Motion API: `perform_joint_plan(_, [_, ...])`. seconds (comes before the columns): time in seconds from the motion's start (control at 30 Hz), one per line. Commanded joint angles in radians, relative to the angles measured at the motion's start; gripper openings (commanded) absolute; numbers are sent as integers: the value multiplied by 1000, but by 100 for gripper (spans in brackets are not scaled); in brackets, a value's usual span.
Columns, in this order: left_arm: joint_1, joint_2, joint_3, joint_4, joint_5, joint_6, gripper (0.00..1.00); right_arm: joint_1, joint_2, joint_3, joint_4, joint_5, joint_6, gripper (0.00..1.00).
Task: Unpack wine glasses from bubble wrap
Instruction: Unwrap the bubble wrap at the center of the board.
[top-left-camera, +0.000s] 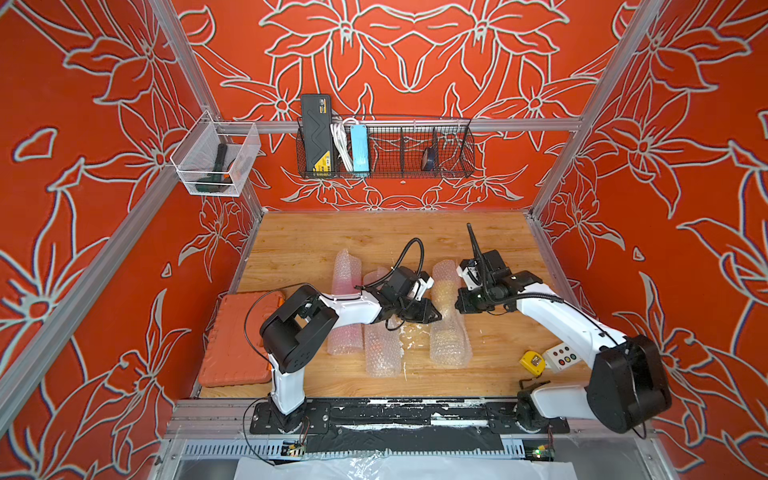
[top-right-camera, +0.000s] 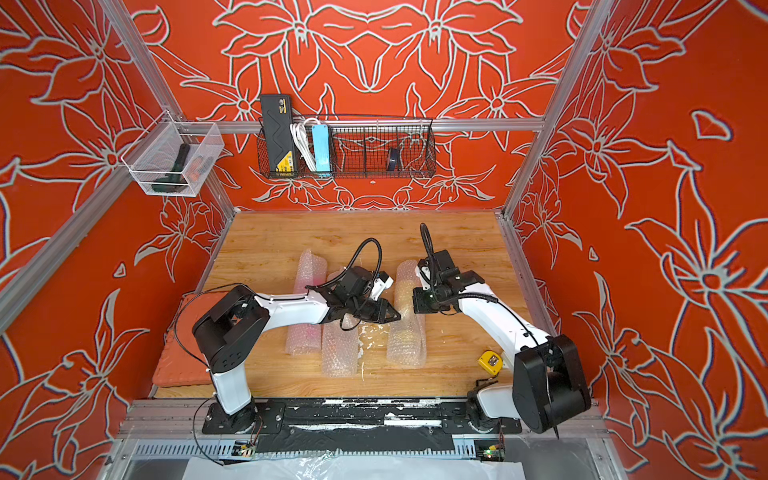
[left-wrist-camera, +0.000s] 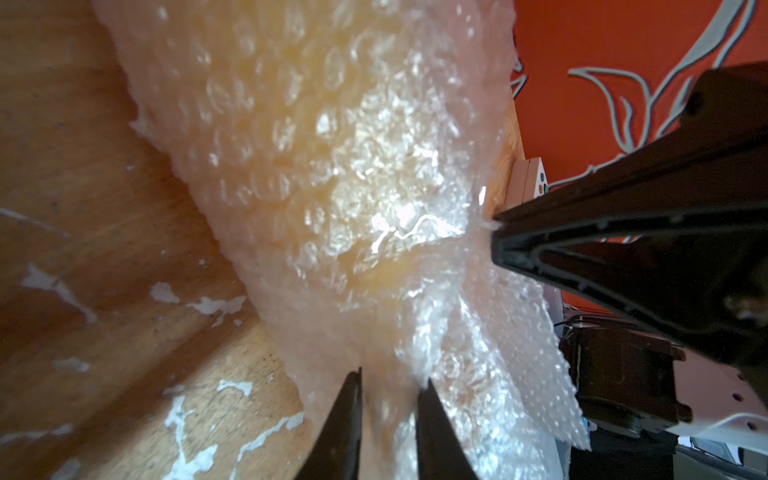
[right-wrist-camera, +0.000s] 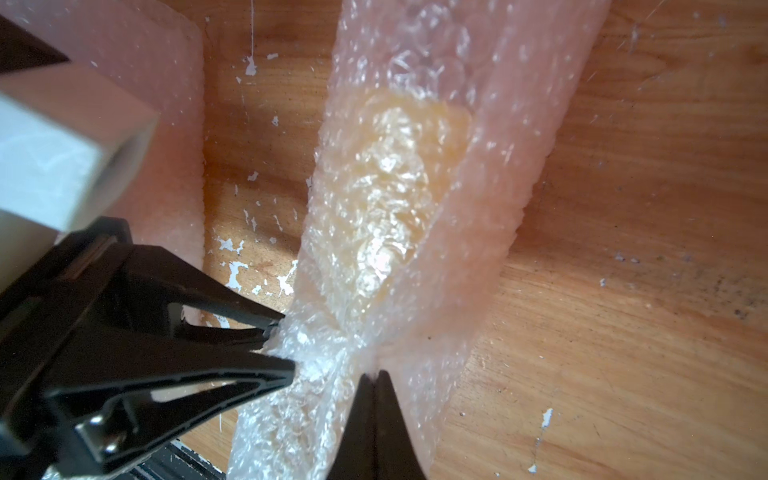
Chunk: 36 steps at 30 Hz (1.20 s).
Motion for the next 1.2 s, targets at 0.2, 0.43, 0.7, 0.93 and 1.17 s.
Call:
perform_joint_plan(0.2, [23,-32,-20,3,7,12,20,-7,-45,-32,-12,33,-12,2])
perform_joint_plan(0.43, [31,-60,-42,10,7,0,19,-7,-44,-31,-19,44,-15,2])
perform_joint_plan(0.7, [36,-86,-53,10,-2,0,15,-10,-50,-38,-20,55,-7,1])
perform_joint_plan(0.93, [40,-85,-52,16,13,2,0,-13,-54,-49,-20,62,-1,0])
perform_joint_plan(1.17, [46,-88,-68,46,43,3,0,-25,-58,-61,-29,83,-3,0])
